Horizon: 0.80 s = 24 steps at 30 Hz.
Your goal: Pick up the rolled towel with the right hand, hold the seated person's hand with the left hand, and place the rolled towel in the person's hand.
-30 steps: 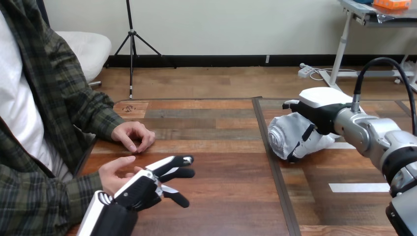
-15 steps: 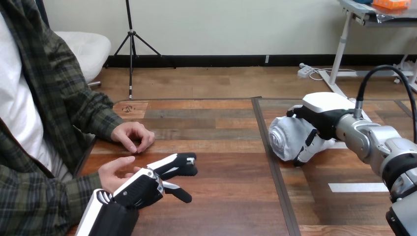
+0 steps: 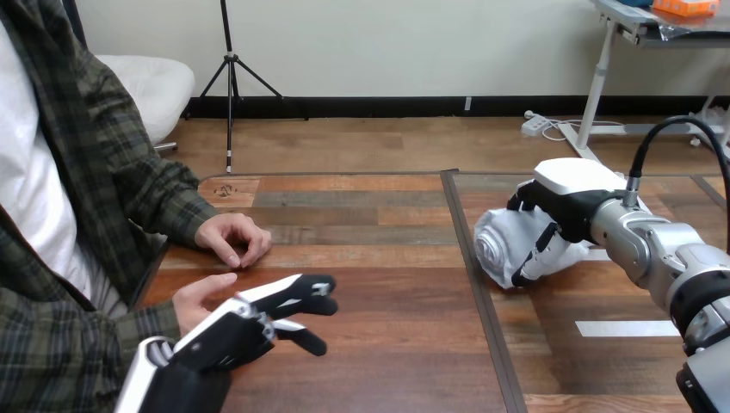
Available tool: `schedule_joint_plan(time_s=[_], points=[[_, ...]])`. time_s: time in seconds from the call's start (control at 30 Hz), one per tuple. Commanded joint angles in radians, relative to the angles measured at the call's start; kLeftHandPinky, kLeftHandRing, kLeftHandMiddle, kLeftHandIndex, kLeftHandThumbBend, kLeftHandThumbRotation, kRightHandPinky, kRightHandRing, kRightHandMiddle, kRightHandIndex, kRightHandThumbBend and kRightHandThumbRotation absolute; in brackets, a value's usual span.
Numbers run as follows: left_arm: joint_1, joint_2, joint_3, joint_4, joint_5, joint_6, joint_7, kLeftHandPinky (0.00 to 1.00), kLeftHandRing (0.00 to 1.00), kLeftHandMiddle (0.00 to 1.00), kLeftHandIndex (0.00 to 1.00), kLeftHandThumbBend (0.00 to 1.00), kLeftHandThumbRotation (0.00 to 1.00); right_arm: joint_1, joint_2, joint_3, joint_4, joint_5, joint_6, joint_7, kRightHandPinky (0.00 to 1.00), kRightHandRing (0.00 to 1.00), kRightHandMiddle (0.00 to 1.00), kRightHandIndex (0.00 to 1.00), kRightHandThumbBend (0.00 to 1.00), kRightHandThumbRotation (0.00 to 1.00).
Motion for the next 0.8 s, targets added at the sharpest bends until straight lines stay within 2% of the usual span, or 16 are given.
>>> schedule_joint_plan(time_s=[0.0,0.13,0.2,0.3,0.43,0.7,0.77], points=[[-0.010,0.022,-0.012,-0.047,-0.032,-0.023,-0.007,0.57,0.74,0.78,0.73,1.00,0.47,0.041,-0.006,-0.006,0.010,0.005,-0.002,0.010,0.61,0.62,0.66,0.67,0.98,0.17],[-0.002,0.033,-0.025,-0.047,-0.063,-0.031,-0.020,0.58,0.75,0.78,0.73,1.00,0.47,0.050,-0.004,-0.016,0.010,0.013,-0.001,0.023,0.55,0.55,0.60,0.61,0.95,0.13],[-0.004,0.043,-0.035,-0.046,-0.083,-0.035,-0.030,0.60,0.76,0.79,0.73,1.00,0.46,0.053,-0.002,-0.025,0.011,0.019,0.002,0.034,0.48,0.49,0.53,0.54,0.93,0.11],[0.004,0.025,-0.024,-0.052,-0.069,-0.034,-0.020,0.60,0.76,0.78,0.73,1.00,0.46,0.054,-0.004,-0.009,0.010,0.003,-0.007,0.032,0.44,0.45,0.48,0.49,0.91,0.09],[0.002,0.031,-0.038,-0.048,-0.095,-0.039,-0.028,0.60,0.75,0.78,0.73,1.00,0.46,0.063,-0.004,-0.017,0.008,0.013,-0.018,0.041,0.39,0.39,0.41,0.41,0.88,0.06],[0.007,0.024,-0.034,-0.051,-0.089,-0.042,-0.029,0.62,0.76,0.78,0.73,1.00,0.46,0.074,0.001,-0.017,0.006,0.023,-0.031,0.056,0.33,0.35,0.36,0.36,0.84,0.04],[-0.006,0.031,-0.052,-0.043,-0.114,-0.054,-0.042,0.62,0.76,0.78,0.73,1.00,0.45,0.081,0.002,-0.029,0.005,0.037,-0.046,0.067,0.33,0.34,0.36,0.35,0.82,0.03]])
